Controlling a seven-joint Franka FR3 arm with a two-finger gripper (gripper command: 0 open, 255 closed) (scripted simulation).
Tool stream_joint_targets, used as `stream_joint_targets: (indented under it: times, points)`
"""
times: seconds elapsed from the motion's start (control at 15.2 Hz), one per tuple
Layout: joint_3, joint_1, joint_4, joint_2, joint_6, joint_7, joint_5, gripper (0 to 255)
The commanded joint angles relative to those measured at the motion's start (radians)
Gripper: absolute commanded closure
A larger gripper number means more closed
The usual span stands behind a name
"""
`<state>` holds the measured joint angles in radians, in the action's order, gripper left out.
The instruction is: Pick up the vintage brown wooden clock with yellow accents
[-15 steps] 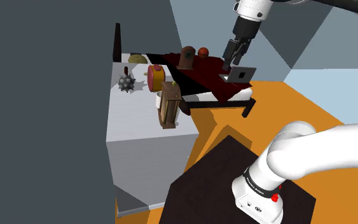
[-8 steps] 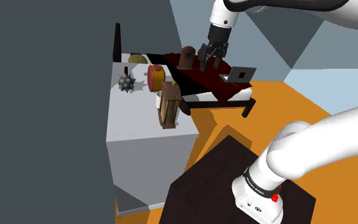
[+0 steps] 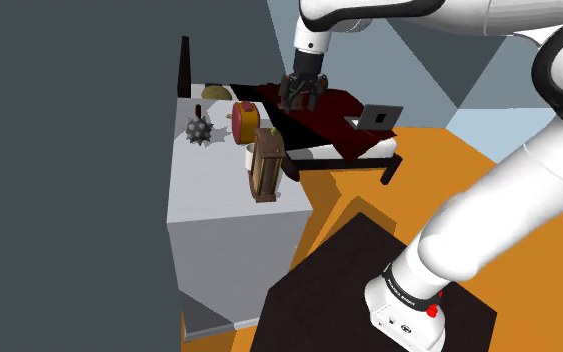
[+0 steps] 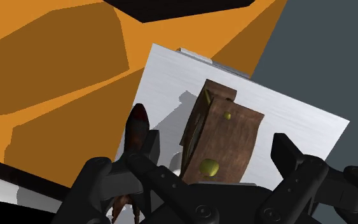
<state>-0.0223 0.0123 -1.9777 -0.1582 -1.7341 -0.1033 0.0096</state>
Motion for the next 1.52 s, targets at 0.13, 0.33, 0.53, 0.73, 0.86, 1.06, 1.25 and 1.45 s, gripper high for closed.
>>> stream_joint_targets:
  times: [0.13, 0.33, 0.53, 0.73, 0.86, 1.06, 1.25, 1.45]
  points:
    - [-0.003, 0.005, 0.123, 0.165, -0.017, -0.053, 0.014, 0]
    - [-0.008, 0.01, 0.231, 0.291, -0.017, -0.087, 0.025, 0]
    - [-0.013, 0.015, 0.336, 0.403, -0.007, -0.115, 0.037, 0]
    - [-0.013, 0.015, 0.304, 0.409, -0.045, -0.113, 0.037, 0]
    - [-0.013, 0.015, 0.285, 0.415, -0.07, -0.112, 0.038, 0]
    - [-0.013, 0.015, 0.26, 0.423, -0.102, -0.111, 0.038, 0]
    - [-0.013, 0.015, 0.26, 0.422, -0.103, -0.111, 0.038, 255]
    - [-0.013, 0.015, 0.262, 0.423, -0.102, -0.111, 0.038, 255]
